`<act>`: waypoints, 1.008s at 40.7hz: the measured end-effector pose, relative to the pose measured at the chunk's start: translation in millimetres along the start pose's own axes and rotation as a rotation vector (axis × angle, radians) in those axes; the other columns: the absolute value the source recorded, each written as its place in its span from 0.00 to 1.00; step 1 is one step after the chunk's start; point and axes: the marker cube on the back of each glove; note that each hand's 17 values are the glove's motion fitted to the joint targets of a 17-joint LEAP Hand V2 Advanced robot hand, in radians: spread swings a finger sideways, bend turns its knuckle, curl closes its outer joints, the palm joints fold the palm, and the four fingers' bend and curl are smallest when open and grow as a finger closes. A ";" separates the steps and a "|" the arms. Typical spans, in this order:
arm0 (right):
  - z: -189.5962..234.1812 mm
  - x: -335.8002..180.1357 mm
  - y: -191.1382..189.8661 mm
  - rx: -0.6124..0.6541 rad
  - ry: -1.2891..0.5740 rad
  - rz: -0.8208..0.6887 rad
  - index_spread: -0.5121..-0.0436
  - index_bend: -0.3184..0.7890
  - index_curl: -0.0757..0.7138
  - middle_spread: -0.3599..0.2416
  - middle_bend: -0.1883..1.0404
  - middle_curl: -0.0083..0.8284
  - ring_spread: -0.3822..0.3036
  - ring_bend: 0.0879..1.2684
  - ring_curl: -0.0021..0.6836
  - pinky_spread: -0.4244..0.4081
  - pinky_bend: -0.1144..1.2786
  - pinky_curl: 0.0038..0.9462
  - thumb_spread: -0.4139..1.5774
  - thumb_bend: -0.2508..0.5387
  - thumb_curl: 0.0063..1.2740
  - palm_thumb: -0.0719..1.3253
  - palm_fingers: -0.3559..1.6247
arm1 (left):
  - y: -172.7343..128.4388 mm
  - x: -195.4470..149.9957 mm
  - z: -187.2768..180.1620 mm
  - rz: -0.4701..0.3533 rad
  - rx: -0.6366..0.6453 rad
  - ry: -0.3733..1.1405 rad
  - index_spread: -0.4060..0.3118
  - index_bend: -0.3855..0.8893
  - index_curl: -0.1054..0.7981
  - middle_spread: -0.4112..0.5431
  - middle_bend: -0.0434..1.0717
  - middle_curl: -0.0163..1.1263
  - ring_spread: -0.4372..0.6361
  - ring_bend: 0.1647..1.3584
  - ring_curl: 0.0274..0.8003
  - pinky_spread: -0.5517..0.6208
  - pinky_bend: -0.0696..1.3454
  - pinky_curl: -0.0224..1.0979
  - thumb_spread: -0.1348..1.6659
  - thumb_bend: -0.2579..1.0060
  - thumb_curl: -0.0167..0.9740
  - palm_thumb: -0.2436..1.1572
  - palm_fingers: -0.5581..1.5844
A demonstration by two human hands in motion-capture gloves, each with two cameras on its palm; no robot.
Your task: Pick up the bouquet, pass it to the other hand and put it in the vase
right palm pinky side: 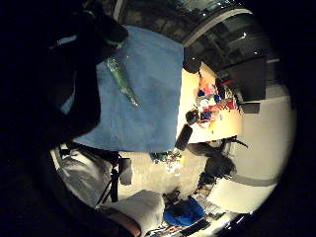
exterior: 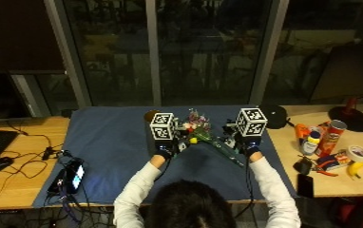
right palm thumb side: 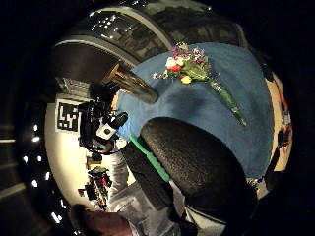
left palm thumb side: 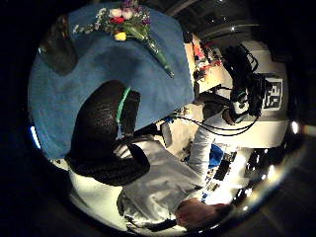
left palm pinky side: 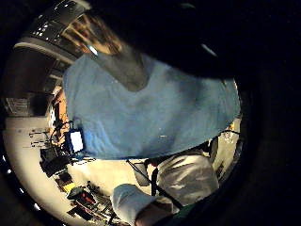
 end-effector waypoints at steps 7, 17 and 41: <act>-6.9 -6.3 -4.9 -0.022 0.050 0.035 0.52 0.27 0.09 0.56 0.45 0.24 0.53 0.48 0.36 0.75 0.50 0.24 0.62 0.40 0.06 0.18 0.43 | 7.2 -7.4 -4.7 -0.003 0.013 0.014 0.57 0.48 0.30 0.67 0.19 0.11 0.73 0.17 0.12 0.77 0.31 0.17 0.55 0.34 0.15 0.41 0.41; -21.9 3.3 -9.4 -0.032 0.093 0.145 0.57 0.32 0.11 0.51 0.51 0.35 0.45 0.53 0.46 0.74 0.53 0.30 0.71 0.35 0.10 0.20 0.45 | 13.6 -17.6 -4.9 -0.008 0.031 0.024 0.57 0.45 0.39 0.71 0.19 0.15 0.80 0.18 0.17 0.82 0.31 0.21 0.66 0.30 0.21 0.42 0.39; 16.7 85.5 -65.0 -0.143 -0.095 0.467 0.72 0.34 0.17 0.46 0.51 0.48 0.34 0.56 0.56 0.55 0.58 0.36 0.72 0.29 0.16 0.15 0.51 | 12.5 -14.3 -4.1 0.006 0.060 0.022 0.58 0.43 0.47 0.73 0.20 0.21 0.83 0.21 0.23 0.84 0.32 0.27 0.72 0.20 0.30 0.45 0.37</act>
